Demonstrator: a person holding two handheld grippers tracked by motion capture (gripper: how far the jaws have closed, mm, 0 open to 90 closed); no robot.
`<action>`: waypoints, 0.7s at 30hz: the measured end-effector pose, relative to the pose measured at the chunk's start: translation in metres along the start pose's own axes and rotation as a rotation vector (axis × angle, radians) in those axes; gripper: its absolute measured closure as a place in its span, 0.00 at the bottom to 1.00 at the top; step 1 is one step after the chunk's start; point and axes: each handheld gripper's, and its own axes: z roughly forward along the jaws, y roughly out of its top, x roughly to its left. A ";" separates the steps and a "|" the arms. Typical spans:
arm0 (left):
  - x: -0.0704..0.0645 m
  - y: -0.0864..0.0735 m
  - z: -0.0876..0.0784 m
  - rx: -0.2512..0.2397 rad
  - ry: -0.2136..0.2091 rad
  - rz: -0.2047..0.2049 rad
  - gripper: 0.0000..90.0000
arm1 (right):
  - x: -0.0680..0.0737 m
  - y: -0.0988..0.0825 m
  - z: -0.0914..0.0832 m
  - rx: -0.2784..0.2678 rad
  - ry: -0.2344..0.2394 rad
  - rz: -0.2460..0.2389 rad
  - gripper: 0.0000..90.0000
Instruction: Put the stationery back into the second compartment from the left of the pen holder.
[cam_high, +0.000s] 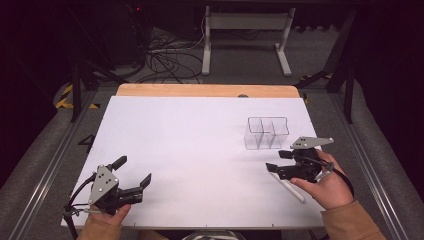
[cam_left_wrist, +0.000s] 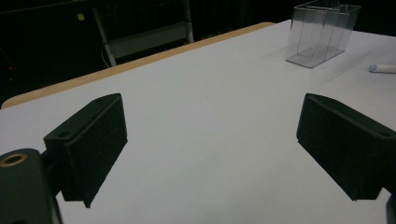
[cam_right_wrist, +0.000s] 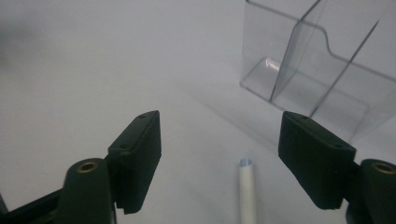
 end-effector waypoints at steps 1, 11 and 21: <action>0.000 0.000 0.000 0.001 -0.001 0.002 0.10 | 0.000 -0.001 0.001 0.019 0.001 0.017 0.36; -0.001 0.000 0.001 0.007 0.002 0.001 0.11 | -0.005 -0.002 0.006 0.181 -0.049 0.054 0.46; -0.001 0.000 0.001 0.009 0.003 0.004 0.11 | -0.006 -0.001 0.013 0.334 -0.069 0.009 0.52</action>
